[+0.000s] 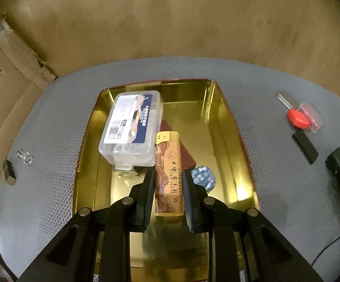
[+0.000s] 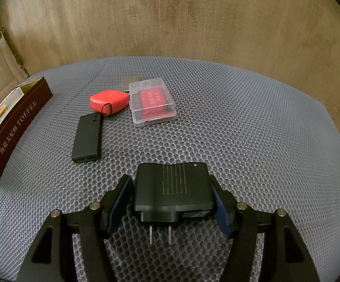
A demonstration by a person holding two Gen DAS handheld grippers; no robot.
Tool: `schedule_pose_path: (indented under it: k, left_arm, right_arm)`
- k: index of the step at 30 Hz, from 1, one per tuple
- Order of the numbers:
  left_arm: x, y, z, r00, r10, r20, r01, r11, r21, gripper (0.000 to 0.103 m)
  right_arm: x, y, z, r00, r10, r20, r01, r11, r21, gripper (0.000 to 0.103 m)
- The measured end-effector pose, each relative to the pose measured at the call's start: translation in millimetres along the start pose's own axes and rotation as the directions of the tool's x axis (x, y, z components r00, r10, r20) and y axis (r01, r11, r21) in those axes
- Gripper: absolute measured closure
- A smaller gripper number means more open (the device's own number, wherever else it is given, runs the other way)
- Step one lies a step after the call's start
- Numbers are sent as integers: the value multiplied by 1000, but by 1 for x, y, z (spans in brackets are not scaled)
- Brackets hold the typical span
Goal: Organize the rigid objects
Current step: 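Carry the lighter into the gold tin and open the left gripper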
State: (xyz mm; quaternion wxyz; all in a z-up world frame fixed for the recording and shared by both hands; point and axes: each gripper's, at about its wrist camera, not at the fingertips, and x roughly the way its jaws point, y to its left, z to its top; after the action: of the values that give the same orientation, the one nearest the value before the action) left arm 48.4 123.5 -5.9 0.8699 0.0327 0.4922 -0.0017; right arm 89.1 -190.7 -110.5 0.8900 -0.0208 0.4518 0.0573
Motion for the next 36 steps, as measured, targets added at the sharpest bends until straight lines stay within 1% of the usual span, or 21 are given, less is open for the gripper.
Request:
schedule_pose_path:
  k: [11, 16, 19, 23, 27, 29, 33, 36]
  left_arm:
    - [12, 11, -17, 999, 12, -39, -12, 1000, 4, 82]
    - [19, 15, -20, 999, 15, -53, -16, 1000, -15, 82]
    - [20, 16, -20, 999, 18, -48, -19, 1000, -15, 82]
    - [21, 17, -19, 999, 4, -47, -5, 1000, -17, 82]
    - [20, 12, -20, 999, 27, -34, -27, 1000, 11, 82]
    - [20, 10, -22, 999, 26, -33, -26, 1000, 15, 82]
    - [24, 12, -22, 999, 13, -47, -13, 1000, 4, 82]
    - [27, 15, -21, 998, 28, -55, -28, 1000, 6, 81]
  right_arm:
    - [0, 0, 0, 1000, -1, 0, 1, 1000, 0, 37]
    - [0, 0, 0, 1000, -1, 0, 1, 1000, -1, 37]
    - [2, 2, 1, 1000, -2, 0, 2, 1000, -1, 37]
    - [3, 3, 1, 1000, -3, 0, 3, 1000, -2, 37]
    - [0, 0, 0, 1000, -3, 0, 3, 1000, -2, 37]
    - [0, 0, 0, 1000, -3, 0, 3, 1000, -2, 37]
    - [1, 0, 0, 1000, -3, -1, 3, 1000, -2, 37]
    - [0, 1, 0, 1000, -3, 0, 3, 1000, -2, 37]
